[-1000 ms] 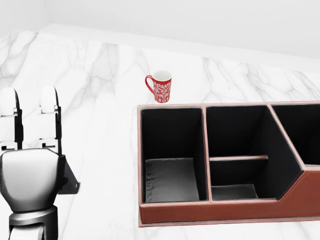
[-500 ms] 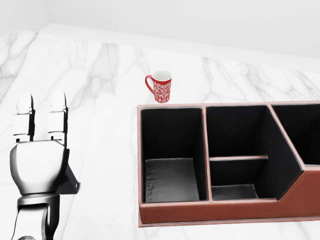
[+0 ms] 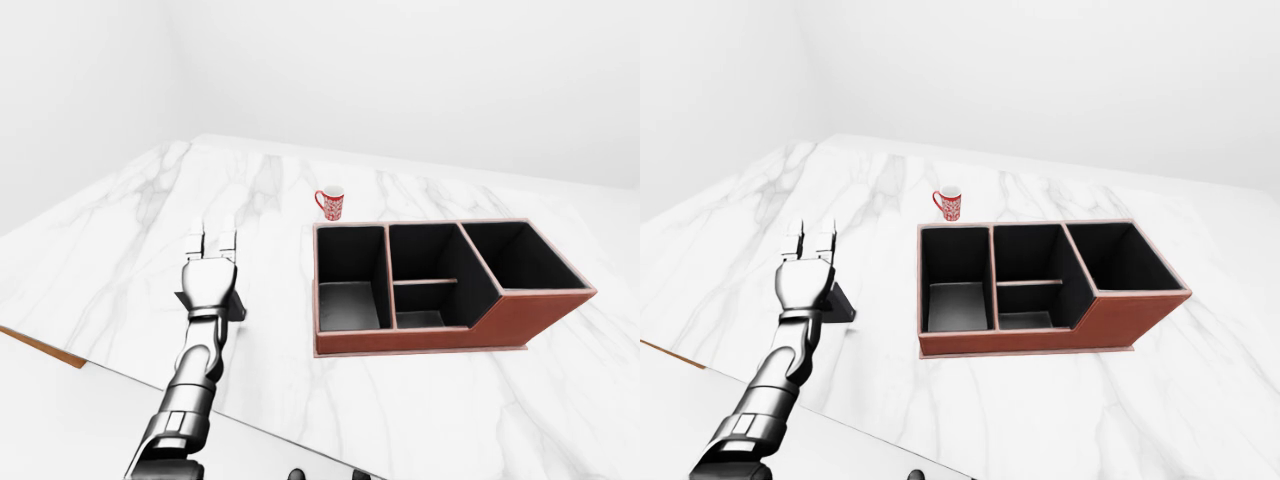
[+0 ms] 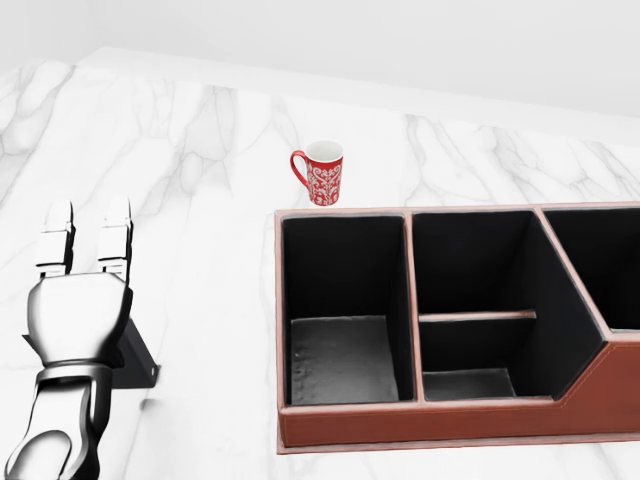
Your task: Pick up the book and place it in the left compartment of the caddy.
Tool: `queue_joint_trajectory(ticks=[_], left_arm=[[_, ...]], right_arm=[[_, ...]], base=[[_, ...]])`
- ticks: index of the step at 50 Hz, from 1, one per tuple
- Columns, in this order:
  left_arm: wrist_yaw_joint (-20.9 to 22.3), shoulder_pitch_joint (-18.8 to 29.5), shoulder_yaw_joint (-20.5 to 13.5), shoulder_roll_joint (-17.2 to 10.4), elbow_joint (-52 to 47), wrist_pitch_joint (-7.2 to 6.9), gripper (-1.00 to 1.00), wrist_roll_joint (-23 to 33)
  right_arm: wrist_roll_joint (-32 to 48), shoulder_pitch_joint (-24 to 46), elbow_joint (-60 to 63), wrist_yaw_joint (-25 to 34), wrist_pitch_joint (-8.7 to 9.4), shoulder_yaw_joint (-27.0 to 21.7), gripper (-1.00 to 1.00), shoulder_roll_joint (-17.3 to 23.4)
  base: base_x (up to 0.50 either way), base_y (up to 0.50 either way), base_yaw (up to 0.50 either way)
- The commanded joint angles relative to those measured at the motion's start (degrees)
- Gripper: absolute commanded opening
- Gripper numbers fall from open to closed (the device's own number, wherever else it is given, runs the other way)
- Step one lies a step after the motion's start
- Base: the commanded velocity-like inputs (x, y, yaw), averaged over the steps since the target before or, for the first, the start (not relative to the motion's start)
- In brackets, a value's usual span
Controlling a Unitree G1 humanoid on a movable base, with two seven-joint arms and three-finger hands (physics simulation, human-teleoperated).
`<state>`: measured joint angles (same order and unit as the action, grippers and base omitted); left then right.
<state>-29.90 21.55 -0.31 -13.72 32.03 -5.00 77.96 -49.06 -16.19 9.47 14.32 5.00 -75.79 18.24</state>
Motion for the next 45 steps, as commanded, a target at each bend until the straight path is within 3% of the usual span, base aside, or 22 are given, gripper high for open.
queue_joint_trajectory(ticks=[1,15,27,45], left_arm=[[0.4,3.8,0.2,-2.2,8.9,0.0,1.0,-3.7],[-0.1,10.2,2.0,-3.6,26.4,0.0,1.0,-7.8],[-0.1,11.2,3.4,-4.1,28.9,0.0,1.0,-8.8],[-0.1,17.3,5.1,-3.8,40.4,0.0,1.0,-8.2]], right_arm=[[0.9,-0.1,0.4,0.8,0.0,0.3,1.0,-0.5],[1.4,0.0,0.5,0.8,0.0,0.1,1.0,-0.4],[1.8,0.1,0.6,1.5,0.0,0.3,1.0,-0.7],[1.8,0.1,0.6,2.1,0.0,0.4,1.0,-0.7]], base=[[0.0,0.0,0.0],[0.0,0.0,0.0],[0.0,0.0,0.0],[0.0,0.0,0.0]])
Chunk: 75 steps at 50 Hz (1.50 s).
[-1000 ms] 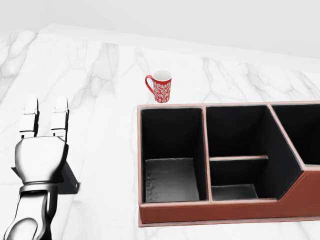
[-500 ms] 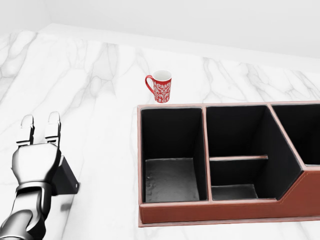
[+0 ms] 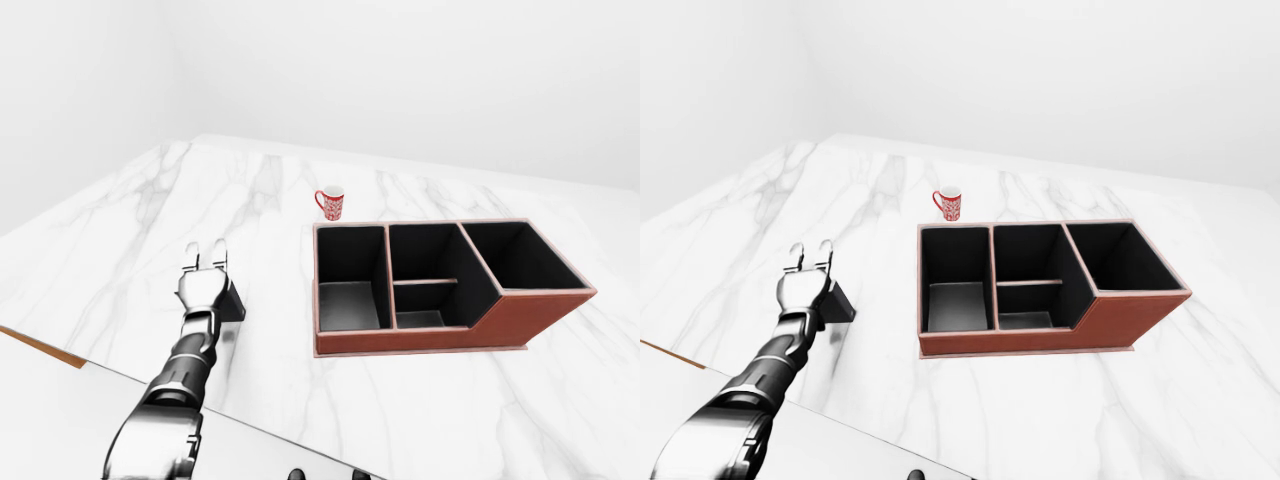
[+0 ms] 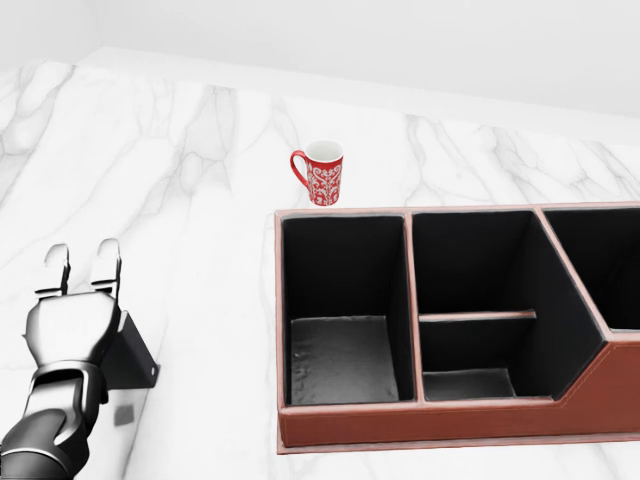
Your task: Pick up the book and place it in the left compartment of the caddy.
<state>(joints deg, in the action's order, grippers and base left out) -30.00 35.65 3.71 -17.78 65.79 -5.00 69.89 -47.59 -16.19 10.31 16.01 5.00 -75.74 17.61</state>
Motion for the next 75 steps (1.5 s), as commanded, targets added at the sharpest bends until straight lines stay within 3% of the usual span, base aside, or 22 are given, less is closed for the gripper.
queue_joint_trajectory(ticks=[1,34,46,47,48,73,75], left_arm=[[0.0,3.4,1.3,0.3,7.3,0.0,1.0,0.1],[0.0,3.7,0.4,-0.2,10.8,0.0,1.0,-3.8],[0.0,2.9,1.2,0.4,11.5,0.0,1.0,-2.8],[0.0,2.9,1.5,0.7,11.6,0.0,-0.69,-2.3],[0.0,2.9,1.5,0.7,11.6,0.0,-1.0,-2.2],[0.0,1.7,3.6,1.3,11.9,0.0,-1.0,5.7],[0.0,1.7,6.0,1.6,12.1,0.0,-1.0,9.4]], right_arm=[[0.2,0.0,-0.2,0.4,0.0,0.3,1.0,-0.1],[0.7,-0.2,-0.1,0.3,0.0,0.0,1.0,-0.2],[1.0,0.0,-0.8,0.5,0.0,0.4,1.0,-0.1],[1.3,0.2,-1.2,0.6,0.0,0.7,1.0,-0.1],[1.2,0.2,-1.1,0.5,0.0,0.6,1.0,0.0],[0.9,0.0,-0.5,0.3,0.0,0.1,1.0,0.0],[0.8,0.0,-0.3,0.2,0.0,0.1,1.0,0.1]], base=[[0.0,0.0,0.0],[0.0,0.0,0.0],[0.0,0.0,0.0],[0.0,0.0,0.0],[0.0,0.0,0.0],[0.0,0.0,0.0],[0.0,0.0,0.0]])
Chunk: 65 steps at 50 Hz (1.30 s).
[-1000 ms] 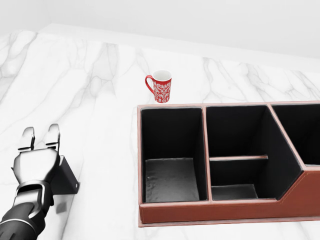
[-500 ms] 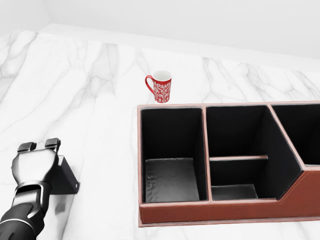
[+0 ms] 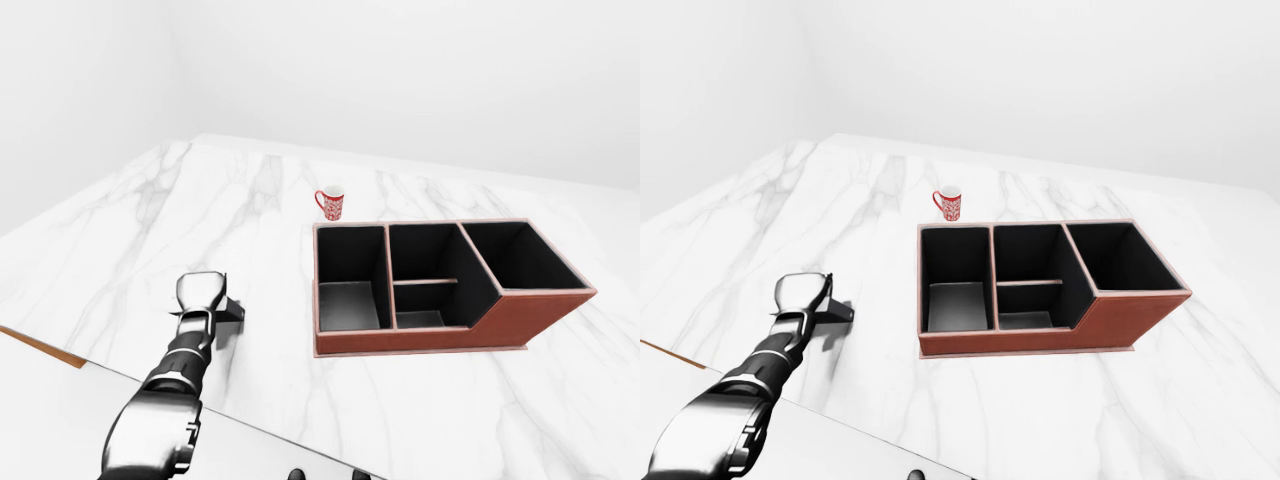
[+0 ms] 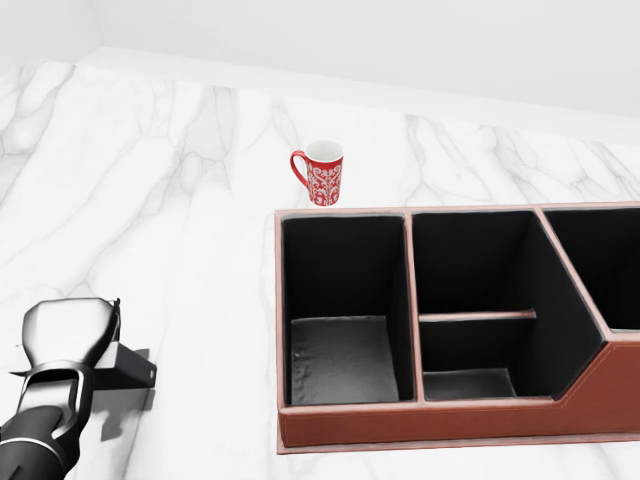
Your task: Pick up the book and place it in the left compartment of the caddy.
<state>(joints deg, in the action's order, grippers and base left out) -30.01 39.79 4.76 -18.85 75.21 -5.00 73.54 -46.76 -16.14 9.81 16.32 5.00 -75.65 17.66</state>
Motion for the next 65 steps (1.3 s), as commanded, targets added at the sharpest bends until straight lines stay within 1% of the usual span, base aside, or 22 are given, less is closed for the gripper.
queue_joint_trajectory(ticks=[1,2,4,10,11,14,17,19,20,22,24,26,32,35,44,48,49,52,55,56,61,65], left_arm=[[0.0,-2.7,6.7,2.8,2.9,0.0,-1.0,8.8],[0.0,-2.7,7.2,2.9,2.9,0.0,-1.0,10.5],[0.0,-2.9,4.4,2.8,2.5,0.0,-1.0,8.7],[0.0,-3.9,1.7,2.2,0.7,0.0,-1.0,5.9],[0.0,-4.7,1.0,1.6,-2.3,0.0,-1.0,4.7],[0.0,-5.7,1.5,1.2,-5.5,0.0,-1.0,4.9],[0.0,-8.5,-0.2,0.1,-13.1,0.0,-1.0,3.1],[0.0,-12.4,-1.6,-0.7,-22.7,0.0,-1.0,2.4],[0.0,-12.9,-1.9,-0.7,-23.7,0.0,-1.0,2.7],[0.0,-17.9,-2.7,-0.9,-34.8,0.0,-1.0,4.4],[0.0,-20.7,-3.1,-0.6,-40.0,0.0,-1.0,7.7],[0.0,-24.4,-5.1,-0.5,-49.1,0.0,-1.0,7.9],[0.0,-28.6,-8.4,1.3,-60.9,0.0,-1.0,12.0],[0.0,-29.2,-9.7,2.1,-62.6,0.0,-1.0,12.4],[0.0,-32.4,-9.8,4.6,-72.7,0.0,-1.0,15.5],[0.0,-34.8,-9.5,6.2,-81.8,0.0,-1.0,16.6],[1.3,-36.2,-9.2,6.9,-86.0,0.0,-1.0,17.1],[4.0,-37.5,-9.3,8.0,-89.0,0.0,-1.0,16.9],[8.6,-40.3,-9.3,9.5,-99.1,0.0,-1.0,17.1],[8.7,-40.4,-9.5,9.8,-99.4,0.0,-1.0,17.2],[14.5,-43.6,-8.1,13.0,-112.1,3.9,-1.0,19.2],[17.6,-42.7,-8.3,14.2,-114.5,5.32,-1.0,19.8]], right_arm=[[0.2,0.0,0.0,0.0,0.0,0.1,1.0,-0.1],[0.3,0.0,-0.1,0.1,0.0,0.1,1.0,-0.1],[0.2,-0.1,0.1,0.1,0.0,0.1,1.0,-0.1],[0.3,-0.1,0.1,0.1,0.0,0.2,1.0,-0.2],[0.5,-0.1,0.1,0.3,0.0,0.3,1.0,-0.3],[0.7,-0.1,0.2,0.3,0.0,0.3,1.0,-0.4],[0.9,0.0,0.1,0.5,0.0,0.4,1.0,-0.4],[1.0,0.0,-0.2,0.7,0.0,0.4,1.0,-0.4],[1.2,0.1,-0.6,0.9,0.0,0.6,1.0,-0.4],[1.0,-0.1,-0.2,0.6,0.0,0.5,1.0,-0.4],[1.2,0.0,-0.3,0.7,0.0,0.6,1.0,-0.5],[1.2,0.0,-0.3,0.7,0.0,0.6,1.0,-0.5],[1.1,-0.1,0.0,0.7,0.0,0.4,1.0,-0.5],[1.2,-0.1,-0.2,0.9,0.0,0.5,1.0,-0.5],[1.2,-0.1,-0.2,0.9,0.0,0.5,1.0,-0.4],[1.4,0.0,-0.8,1.3,0.0,0.8,1.0,-0.4],[1.2,0.0,-0.6,1.1,0.0,0.7,1.0,-0.3],[1.0,-0.1,-0.5,1.1,0.0,0.6,1.0,-0.3],[0.9,0.1,-1.0,1.0,0.0,0.6,1.0,-0.1],[0.9,0.1,-1.0,1.0,0.0,0.6,1.0,-0.1],[1.0,0.1,-0.9,1.0,0.0,0.9,1.0,-0.2],[0.8,0.1,-0.9,0.9,0.0,0.8,1.0,-0.1]], base=[[0.0,0.0,0.0],[0.0,0.0,0.0],[0.0,0.0,0.0],[0.0,0.0,0.0],[0.0,0.0,0.0],[0.0,0.0,0.0],[0.0,0.0,0.0],[0.0,0.0,0.0],[0.0,0.0,0.0],[0.0,0.0,0.0],[0.0,0.0,0.0],[0.0,0.0,0.0],[0.0,0.0,0.0],[0.0,0.0,0.0],[0.0,0.0,0.0],[0.0,0.0,0.0],[0.0,0.0,0.0],[0.0,0.0,0.0],[0.0,0.0,0.0],[0.0,0.0,0.0],[0.0,0.0,0.0],[0.0,0.0,0.0]])
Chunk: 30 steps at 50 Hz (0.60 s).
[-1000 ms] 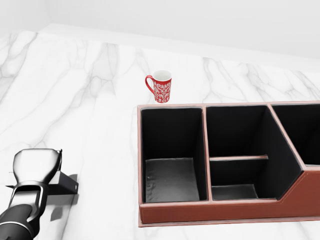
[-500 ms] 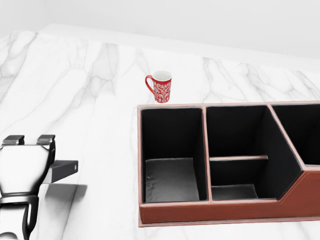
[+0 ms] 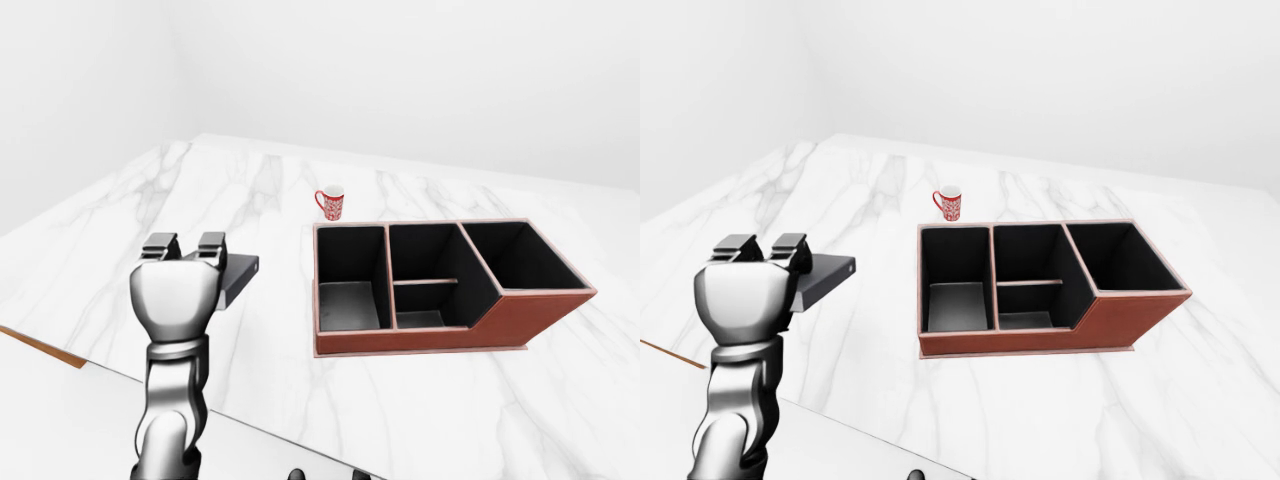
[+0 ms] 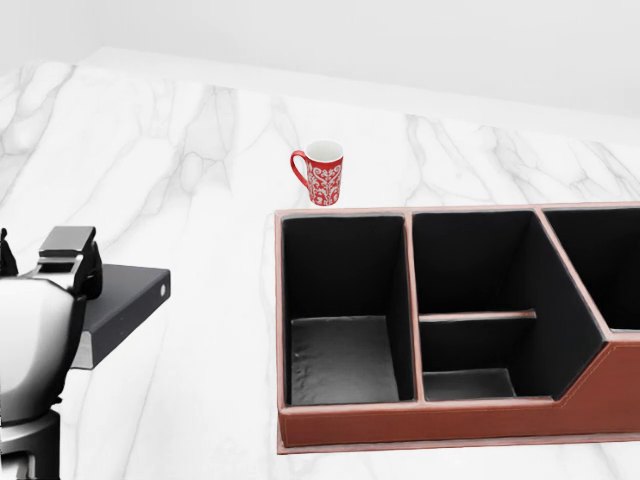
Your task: Pick up the book and place it in the left compartment of the caddy.
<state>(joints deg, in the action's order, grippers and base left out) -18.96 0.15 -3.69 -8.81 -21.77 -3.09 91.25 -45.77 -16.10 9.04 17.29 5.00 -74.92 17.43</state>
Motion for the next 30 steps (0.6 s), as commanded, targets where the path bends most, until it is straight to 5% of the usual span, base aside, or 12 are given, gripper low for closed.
queue_joint_trajectory(ticks=[1,12,30], left_arm=[[7.5,-2.8,0.0,4.3,-18.7,3.66,-1.0,1.5],[14.2,-4.5,4.2,7.4,-29.6,8.09,-1.0,2.7],[19.4,-2.4,15.9,11.8,-35.3,8.09,-1.0,11.3]], right_arm=[[0.0,0.1,-0.4,0.1,0.0,0.2,1.0,0.0],[-0.2,0.1,-0.1,-0.1,0.0,0.2,1.0,0.2],[-0.4,0.1,0.3,-0.1,0.0,0.1,1.0,0.2]], base=[[0.0,0.0,0.0],[0.0,0.0,0.0],[0.0,0.0,0.0]])
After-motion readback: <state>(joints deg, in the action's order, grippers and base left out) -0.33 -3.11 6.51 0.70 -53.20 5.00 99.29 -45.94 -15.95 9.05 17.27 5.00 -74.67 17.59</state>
